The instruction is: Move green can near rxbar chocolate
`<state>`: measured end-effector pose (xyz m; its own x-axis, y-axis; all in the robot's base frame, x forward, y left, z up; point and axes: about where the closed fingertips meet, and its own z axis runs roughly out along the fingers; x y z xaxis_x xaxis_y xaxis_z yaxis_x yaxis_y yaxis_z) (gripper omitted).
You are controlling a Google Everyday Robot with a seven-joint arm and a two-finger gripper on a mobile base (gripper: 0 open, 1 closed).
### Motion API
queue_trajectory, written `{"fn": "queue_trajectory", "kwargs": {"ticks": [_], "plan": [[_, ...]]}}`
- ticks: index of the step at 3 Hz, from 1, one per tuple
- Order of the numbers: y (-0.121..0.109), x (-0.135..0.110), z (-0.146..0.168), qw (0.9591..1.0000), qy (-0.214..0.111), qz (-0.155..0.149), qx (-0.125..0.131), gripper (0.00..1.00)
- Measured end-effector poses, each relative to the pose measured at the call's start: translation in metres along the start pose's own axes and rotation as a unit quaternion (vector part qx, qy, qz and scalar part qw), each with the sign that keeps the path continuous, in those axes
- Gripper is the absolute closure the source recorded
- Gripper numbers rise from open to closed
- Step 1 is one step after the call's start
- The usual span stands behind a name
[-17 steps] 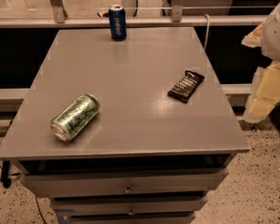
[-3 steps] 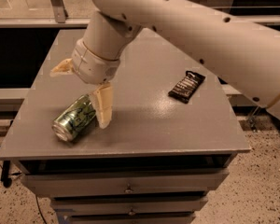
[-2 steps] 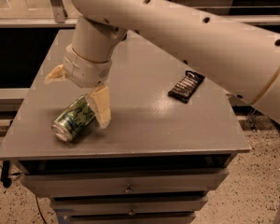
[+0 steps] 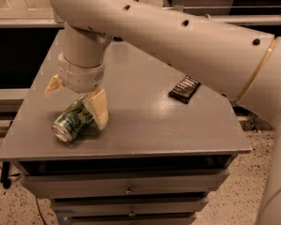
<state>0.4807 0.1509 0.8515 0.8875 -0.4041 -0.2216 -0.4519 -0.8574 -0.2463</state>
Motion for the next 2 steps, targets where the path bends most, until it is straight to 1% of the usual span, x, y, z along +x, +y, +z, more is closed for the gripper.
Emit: {"fn": "queue_trajectory", "kwargs": {"ticks": [1,2], "plan": [[-0.0014,0.0015,0.0009,0.9997,0.014,-0.017,-0.013,0.38],[-0.007,0.0068,-0.0089,0.9988,0.036,-0.027,-0.019,0.61]]}}
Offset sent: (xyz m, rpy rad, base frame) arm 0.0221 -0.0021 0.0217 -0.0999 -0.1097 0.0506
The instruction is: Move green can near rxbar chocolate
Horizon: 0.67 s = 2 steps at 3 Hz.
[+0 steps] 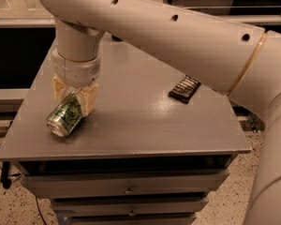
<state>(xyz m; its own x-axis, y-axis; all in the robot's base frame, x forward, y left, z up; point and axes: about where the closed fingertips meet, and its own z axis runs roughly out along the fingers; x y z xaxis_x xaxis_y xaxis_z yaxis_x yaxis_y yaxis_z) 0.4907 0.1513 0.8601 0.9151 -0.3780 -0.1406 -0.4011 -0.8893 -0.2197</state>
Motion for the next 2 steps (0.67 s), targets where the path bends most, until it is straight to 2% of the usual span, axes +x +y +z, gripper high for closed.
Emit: {"fn": "queue_trajectory", "kwargs": {"ticks": [1,2], "plan": [[-0.006,0.027,-0.03,0.9992,0.033,0.021,0.012,0.83],[-0.017,0.068,-0.091,0.993,0.069,0.065,0.07,1.0]]}}
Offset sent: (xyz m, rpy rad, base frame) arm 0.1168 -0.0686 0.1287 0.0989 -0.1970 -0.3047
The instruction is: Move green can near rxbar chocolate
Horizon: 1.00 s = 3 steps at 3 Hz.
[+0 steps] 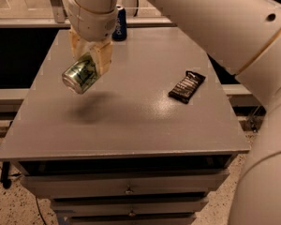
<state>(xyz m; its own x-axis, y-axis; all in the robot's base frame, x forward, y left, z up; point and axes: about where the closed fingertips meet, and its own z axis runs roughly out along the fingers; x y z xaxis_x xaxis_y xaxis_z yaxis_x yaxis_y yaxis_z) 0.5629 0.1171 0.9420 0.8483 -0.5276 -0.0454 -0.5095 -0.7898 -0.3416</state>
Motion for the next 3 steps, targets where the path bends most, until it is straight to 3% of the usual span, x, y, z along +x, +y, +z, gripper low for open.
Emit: {"fn": "queue_trajectory", "kwargs": {"ticks": [1,2,3], "plan": [[0.0,0.0,0.0,1.0,0.0,0.0,0.0,1.0],[0.028,0.026,0.01,0.9988,0.011,0.046,-0.012,1.0],[0.075,0.051,0.014,0.9928,0.022,0.116,-0.016,1.0]]}}
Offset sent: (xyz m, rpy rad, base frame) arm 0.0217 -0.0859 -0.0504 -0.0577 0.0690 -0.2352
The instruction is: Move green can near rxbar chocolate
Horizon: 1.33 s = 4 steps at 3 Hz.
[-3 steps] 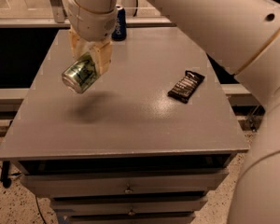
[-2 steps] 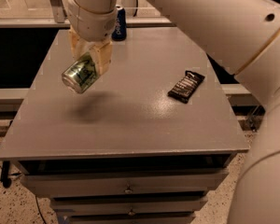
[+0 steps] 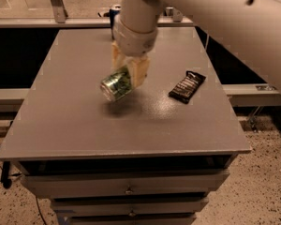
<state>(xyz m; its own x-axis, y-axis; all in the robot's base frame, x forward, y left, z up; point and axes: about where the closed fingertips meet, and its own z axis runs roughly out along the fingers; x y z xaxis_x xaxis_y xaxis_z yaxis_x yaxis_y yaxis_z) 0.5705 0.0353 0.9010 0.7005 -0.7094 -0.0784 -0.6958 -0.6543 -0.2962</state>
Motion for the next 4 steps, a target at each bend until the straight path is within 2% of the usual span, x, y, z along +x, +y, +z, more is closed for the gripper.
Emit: {"fn": "queue_trajectory", "kwargs": {"ticks": [1,2,3,4], "plan": [[0.054,0.046,-0.004,0.996,0.026,0.085,0.003,1.0],[0.084,0.085,-0.009,0.9898,0.045,0.133,0.021,1.0],[0.098,0.121,-0.014,0.9851,0.063,0.156,0.035,1.0],[0.096,0.147,-0.015,0.9846,0.069,0.156,0.04,1.0]]}}
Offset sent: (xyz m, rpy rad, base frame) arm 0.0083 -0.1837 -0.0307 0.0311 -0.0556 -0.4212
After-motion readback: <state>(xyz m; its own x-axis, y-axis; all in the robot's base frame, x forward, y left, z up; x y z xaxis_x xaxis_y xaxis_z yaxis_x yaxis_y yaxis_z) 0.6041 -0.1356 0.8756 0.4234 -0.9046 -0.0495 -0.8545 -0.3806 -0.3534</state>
